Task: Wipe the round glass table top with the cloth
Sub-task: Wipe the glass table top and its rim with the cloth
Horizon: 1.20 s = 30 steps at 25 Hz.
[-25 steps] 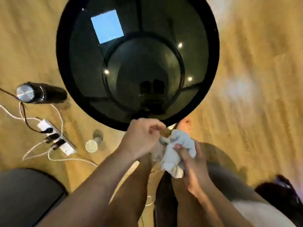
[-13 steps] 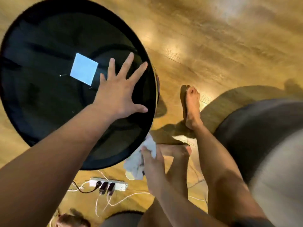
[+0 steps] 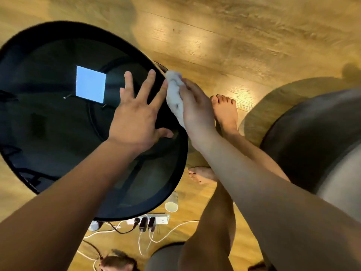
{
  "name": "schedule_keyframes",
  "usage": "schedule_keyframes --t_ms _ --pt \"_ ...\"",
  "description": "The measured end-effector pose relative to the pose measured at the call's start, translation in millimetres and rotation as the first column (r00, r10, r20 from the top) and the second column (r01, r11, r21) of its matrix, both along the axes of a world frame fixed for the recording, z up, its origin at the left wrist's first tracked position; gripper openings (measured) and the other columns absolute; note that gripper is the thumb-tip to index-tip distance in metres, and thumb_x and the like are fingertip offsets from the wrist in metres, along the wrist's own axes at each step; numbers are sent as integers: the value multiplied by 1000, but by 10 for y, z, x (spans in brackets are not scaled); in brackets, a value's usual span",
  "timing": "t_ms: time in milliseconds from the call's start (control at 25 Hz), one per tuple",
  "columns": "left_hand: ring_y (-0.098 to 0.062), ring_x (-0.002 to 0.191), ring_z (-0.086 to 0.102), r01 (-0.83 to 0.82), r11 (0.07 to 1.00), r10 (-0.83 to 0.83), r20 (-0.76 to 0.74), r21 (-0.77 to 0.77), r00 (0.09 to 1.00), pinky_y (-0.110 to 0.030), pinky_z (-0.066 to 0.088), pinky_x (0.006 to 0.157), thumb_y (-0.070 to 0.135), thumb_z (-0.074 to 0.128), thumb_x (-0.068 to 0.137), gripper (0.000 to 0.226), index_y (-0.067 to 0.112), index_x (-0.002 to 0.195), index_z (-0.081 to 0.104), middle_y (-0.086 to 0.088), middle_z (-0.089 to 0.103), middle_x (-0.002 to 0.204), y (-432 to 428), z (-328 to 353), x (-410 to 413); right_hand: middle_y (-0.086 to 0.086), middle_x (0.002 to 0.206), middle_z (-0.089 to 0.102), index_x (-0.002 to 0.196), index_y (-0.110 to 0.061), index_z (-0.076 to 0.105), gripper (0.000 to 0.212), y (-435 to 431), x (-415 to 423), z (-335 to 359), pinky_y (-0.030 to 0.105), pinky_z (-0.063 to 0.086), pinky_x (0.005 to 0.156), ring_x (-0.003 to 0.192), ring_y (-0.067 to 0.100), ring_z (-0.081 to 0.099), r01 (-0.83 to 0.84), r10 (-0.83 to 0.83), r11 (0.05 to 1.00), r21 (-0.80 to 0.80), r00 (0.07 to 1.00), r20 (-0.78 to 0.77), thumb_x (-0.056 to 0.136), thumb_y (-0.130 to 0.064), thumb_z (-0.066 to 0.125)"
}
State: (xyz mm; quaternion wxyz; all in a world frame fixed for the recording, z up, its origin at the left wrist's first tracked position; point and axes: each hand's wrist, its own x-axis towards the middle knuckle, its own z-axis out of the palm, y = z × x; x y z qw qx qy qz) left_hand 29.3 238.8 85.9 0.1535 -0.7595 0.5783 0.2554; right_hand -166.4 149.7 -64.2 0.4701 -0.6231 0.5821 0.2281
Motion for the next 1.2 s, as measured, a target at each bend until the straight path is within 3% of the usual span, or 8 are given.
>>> schedule_keyframes --t_ms 40,240,480,720,880,1000,1080,1200 --pt "-50 146 4 1 1000 -1 0 6 1000 -65 39 103 66 76 63 117 30 155 12 -6 13 164 1 -12 2 13 156 32 148 -5 26 42 -172 41 13 42 25 116 142 27 31 238 -238 971 -9 971 -15 108 -13 15" --pt "-53 144 9 -7 1000 7 8 -3 1000 -66 39 100 65 78 60 119 29 155 15 -8 18 163 -25 -14 2 12 147 41 139 -5 35 38 -400 39 90 42 31 109 134 27 39 -121 109 987 -105 988 -108 108 -12 14" --pt "-54 144 12 -5 1000 5 11 -2 1000 -64 45 95 63 77 61 116 26 154 19 -9 20 162 -16 14 -2 14 135 51 131 -6 43 37 -500 167 335 40 31 109 125 27 46 -99 101 995 20 977 -190 108 -18 17" --pt "-26 149 12 -257 964 255 -46 -68 966 -41 28 115 74 68 65 124 16 154 4 -8 13 163 -81 50 154 -5 116 67 123 -37 59 29 -279 1456 1333 28 53 79 99 12 64 175 -116 983 -53 821 559 97 -31 46" --pt "-40 150 2 -495 869 496 44 -24 867 -58 27 115 78 71 54 135 24 154 -1 -1 -1 166 -145 93 710 -6 111 66 138 -37 46 38 -399 1292 1296 17 46 67 90 5 61 34 -31 999 0 903 429 101 -41 39" --pt "-44 148 -7 -526 842 519 87 124 851 -59 38 109 78 72 56 140 25 152 -16 5 -21 163 -123 28 861 -9 138 52 144 -45 33 46 -40 776 1472 11 44 89 111 -2 53 29 -55 996 82 943 329 98 -50 38" --pt "-46 148 -7 -512 853 506 82 104 859 -57 40 108 79 70 57 139 25 151 -18 5 -23 162 -86 -22 838 -5 144 51 143 -43 33 48 -80 904 1406 29 47 98 123 11 53 -6 3 1000 6 941 339 95 -52 35" --pt "-48 146 -3 -522 851 518 70 63 853 -59 35 108 78 72 54 141 23 152 -13 6 -19 162 -48 -68 844 1 123 65 135 -33 46 44 -430 1817 1251 25 40 68 103 21 64 -176 290 932 -316 886 362 95 -48 34"
